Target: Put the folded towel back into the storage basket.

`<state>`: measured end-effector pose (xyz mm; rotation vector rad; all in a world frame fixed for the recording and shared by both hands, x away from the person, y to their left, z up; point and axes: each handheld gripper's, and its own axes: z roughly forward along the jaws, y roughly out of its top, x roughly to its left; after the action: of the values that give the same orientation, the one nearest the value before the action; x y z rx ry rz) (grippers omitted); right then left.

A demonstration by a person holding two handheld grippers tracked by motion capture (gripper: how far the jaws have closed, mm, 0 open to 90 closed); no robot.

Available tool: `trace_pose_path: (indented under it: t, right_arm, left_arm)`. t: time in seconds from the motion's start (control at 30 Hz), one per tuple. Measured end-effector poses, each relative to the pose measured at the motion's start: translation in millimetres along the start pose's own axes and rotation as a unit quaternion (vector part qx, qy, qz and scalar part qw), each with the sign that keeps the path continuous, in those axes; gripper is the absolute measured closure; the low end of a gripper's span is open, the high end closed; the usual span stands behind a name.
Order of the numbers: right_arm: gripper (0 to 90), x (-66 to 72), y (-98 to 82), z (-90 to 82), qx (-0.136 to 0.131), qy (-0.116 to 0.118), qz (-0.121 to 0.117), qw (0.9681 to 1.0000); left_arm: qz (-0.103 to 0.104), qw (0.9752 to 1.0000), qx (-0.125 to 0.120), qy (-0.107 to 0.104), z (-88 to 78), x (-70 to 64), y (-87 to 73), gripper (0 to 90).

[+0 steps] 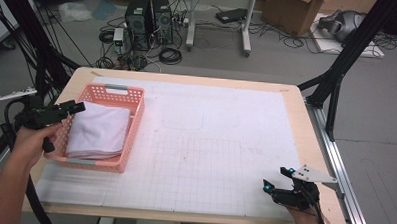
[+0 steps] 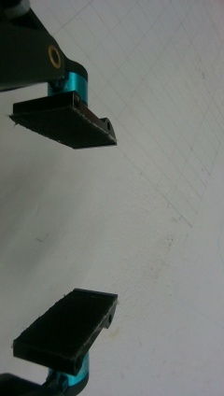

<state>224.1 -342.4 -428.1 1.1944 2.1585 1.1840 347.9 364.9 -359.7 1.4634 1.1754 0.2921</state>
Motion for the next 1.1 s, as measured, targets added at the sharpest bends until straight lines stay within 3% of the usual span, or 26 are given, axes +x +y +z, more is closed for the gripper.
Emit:
trace_pose_path:
  t: [0.1, 0.13, 0.2, 0.23, 0.3, 0.33, 0.37, 0.4, 0.5, 0.57, 0.6, 0.63, 0.73, 0.87, 0.9, 0.93, 1.0, 1.07, 1.1]
  right_arm:
    - [19.1, -0.2, 0.1, 0.0, -0.001, 0.000, -0.002, 1.0000]
    - [19.1, 0.0, 0.0, -0.3, -0.001, 0.000, -0.001, 1.0000]
    - [19.1, 0.1, 0.2, -0.7, -0.002, 0.000, -0.001, 1.0000]
    - [19.1, 0.1, 0.2, -0.7, -0.002, 0.000, -0.001, 1.0000]
    - [19.1, -0.2, 0.1, -0.7, -0.002, 0.000, -0.002, 1.0000]
    - [19.1, 0.1, 0.2, -0.7, -0.002, 0.000, -0.001, 1.0000]
    - [19.1, 0.1, 0.2, -0.7, -0.002, 0.000, -0.001, 1.0000]
    - [19.1, 0.4, 0.4, -1.0, -0.002, -0.001, 0.000, 1.0000]
    - [19.1, 0.0, 0.2, -1.1, -0.002, 0.000, 0.001, 1.0000]
    - [19.1, -0.3, -0.1, -0.7, -0.002, 0.000, -0.001, 1.0000]
    - [19.1, -0.4, -0.2, -0.2, -0.002, 0.000, -0.003, 1.0000]
    - [19.1, -0.3, -0.1, -0.3, -0.001, 0.001, -0.002, 1.0000]
    - [19.1, -0.6, -0.2, -0.5, -0.002, 0.001, -0.002, 1.0000]
    - [19.1, -0.9, -0.5, -0.6, -0.001, 0.000, 0.000, 1.0000]
    - [19.1, -0.4, 0.0, -0.2, -0.002, 0.001, -0.002, 1.0000]
    - [19.1, 0.1, 0.1, -0.3, -0.001, 0.001, -0.001, 1.0000]
    - [19.1, 0.5, 0.6, -0.5, -0.003, 0.001, -0.002, 1.0000]
    - [19.1, 0.2, 0.4, -1.1, -0.003, 0.002, 0.001, 1.0000]
    - [19.1, -0.6, 0.3, -1.3, -0.005, 0.000, -0.002, 1.0000]
  left_arm:
    - [0.017, 0.9994, 0.027, 0.011, 6.8, -3.5, -5.6, 35.2]
    - [0.027, 0.9971, 0.062, 0.036, 13.0, -5.1, -9.7, 36.0]
    - [0.035, 0.9896, 0.112, 0.083, 23.2, -7.8, -13.8, 36.1]
    - [0.035, 0.9896, 0.112, 0.083, 23.2, -7.8, -13.8, 35.7]
    - [0.049, 0.9808, 0.145, 0.121, 34.2, -12.9, -14.7, 36.0]
    - [0.049, 0.9808, 0.145, 0.121, 34.2, -12.9, -14.7, 35.9]
    - [0.055, 0.9751, 0.163, 0.140, 39.8, -13.7, -16.1, 35.9]
    - [0.057, 0.9711, 0.171, 0.157, 43.4, -13.8, -16.7, 35.9]
    - [0.047, 0.9656, 0.188, 0.173, 52.5, -11.2, -19.4, 35.7]
    - [0.036, 0.9628, 0.202, 0.175, 60.6, -8.5, -22.4, 34.9]
    - [0.041, 0.9616, 0.207, 0.175, 64.1, -8.3, -23.9, 34.5]
    - [0.032, 0.9593, 0.218, 0.176, 71.1, -7.7, -27.0, 33.3]
    - [0.033, 0.9578, 0.224, 0.178, 77.0, -8.6, -29.8, 32.4]
    - [0.020, 0.9634, 0.212, 0.163, 79.7, -8.9, -32.2, 31.7]
    - [0.008, 0.9699, 0.197, 0.142, 79.8, -8.7, -33.3, 31.6]
    - [0.008, 0.9699, 0.197, 0.142, 79.8, -8.7, -33.3, 32.4]
    - [0.004, 0.9757, 0.174, 0.132, 75.7, -9.3, -30.5, 35.2]
    - [0.000, 0.9851, 0.122, 0.122, 63.8, -10.7, -23.5, 35.2]
    - [0.000, 0.9851, 0.122, 0.122, 63.8, -10.7, -23.5, 35.0]
